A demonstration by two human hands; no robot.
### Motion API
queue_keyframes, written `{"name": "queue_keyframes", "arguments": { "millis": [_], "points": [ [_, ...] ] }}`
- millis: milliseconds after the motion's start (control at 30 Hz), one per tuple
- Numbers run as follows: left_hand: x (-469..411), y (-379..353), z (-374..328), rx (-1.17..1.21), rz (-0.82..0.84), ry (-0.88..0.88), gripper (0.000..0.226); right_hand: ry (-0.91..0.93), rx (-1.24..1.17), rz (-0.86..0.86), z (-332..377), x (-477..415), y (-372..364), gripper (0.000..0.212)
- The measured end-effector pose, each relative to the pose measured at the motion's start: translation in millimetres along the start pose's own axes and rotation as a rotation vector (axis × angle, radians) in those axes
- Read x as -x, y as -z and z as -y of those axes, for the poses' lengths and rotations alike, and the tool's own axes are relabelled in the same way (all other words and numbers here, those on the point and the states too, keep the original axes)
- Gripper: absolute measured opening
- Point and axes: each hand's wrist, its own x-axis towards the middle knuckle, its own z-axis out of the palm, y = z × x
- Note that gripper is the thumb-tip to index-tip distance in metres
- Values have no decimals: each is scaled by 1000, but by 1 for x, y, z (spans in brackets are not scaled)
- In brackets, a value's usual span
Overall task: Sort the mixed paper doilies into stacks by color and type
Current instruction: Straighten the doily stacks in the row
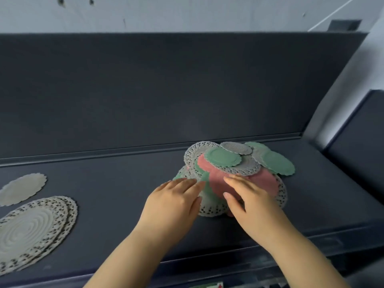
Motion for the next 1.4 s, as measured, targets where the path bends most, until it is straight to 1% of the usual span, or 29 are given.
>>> {"name": "queue_keyframes", "arguments": {
  "millis": [33, 133, 267, 367, 433, 533, 633, 667, 733, 800, 867, 967, 1000, 1033, 1067, 1133, 1200, 1233, 1300, 1333, 1400],
  "points": [
    [-7, -4, -8, 0, 3, 8, 34, 5, -6, 10, -12, -2, 5, 42],
    [-24, -18, -26, 6, 5, 32, 22, 10, -4, 21, -45, -12, 18, 41],
    [-46, -31, -40, 13, 30, 70, 32, -32, -51, 31, -75, -31, 31, 40],
    [-66, -38, -44, 1, 46, 83, 29, -50, -38, 19, -91, -52, 35, 39],
    [-81, -45, -44, -1, 121, 124, 28, -46, -20, 12, -95, -71, 33, 37],
    [-105, -58, -40, -33, 257, 212, 38, -37, 4, 63, -99, -101, 22, 37],
    [-121, -67, -40, -47, 423, 269, 48, -47, 99, 215, -109, -124, 6, 41],
    [-122, -69, -40, -82, 443, 267, 47, -50, 139, 278, -113, -129, 1, 43],
    [-119, -72, -38, -150, 387, 241, 36, -57, 189, 360, -120, -137, -6, 44],
    [-115, -72, -34, -184, 328, 209, 29, -57, 207, 389, -123, -142, -9, 42],
    [-109, -70, -31, -210, 304, 186, 25, -36, 250, 395, -122, -144, -9, 35],
    [-102, -67, -26, -234, 247, 221, 17, -12, 357, 301, -116, -144, -6, 15],
    [-101, -65, -26, -202, 201, 260, 16, -38, 358, 255, -113, -143, -4, 14],
    [-99, -62, -26, -141, 138, 308, 18, -69, 317, 207, -110, -142, -1, 17],
    [-97, -59, -25, -60, 68, 354, 20, -98, 236, 152, -108, -142, 0, 20],
    [-89, -50, -22, 90, -84, 417, 17, -125, 41, 18, -101, -139, 3, 21],
    [-78, -39, -17, 181, -201, 470, 13, -114, -137, -85, -90, -135, 5, 15],
    [-72, -34, -14, 217, -251, 498, 12, -95, -210, -120, -82, -133, 6, 16],
    [-59, -23, -8, 267, -349, 536, 10, -45, -291, -167, -62, -127, 8, 32],
    [-52, -17, -4, 277, -389, 552, 9, -22, -312, -174, -50, -125, 9, 36],
    [-37, -6, 5, 285, -434, 573, 10, 18, -325, -157, -27, -119, 7, 37]
  ]
}}
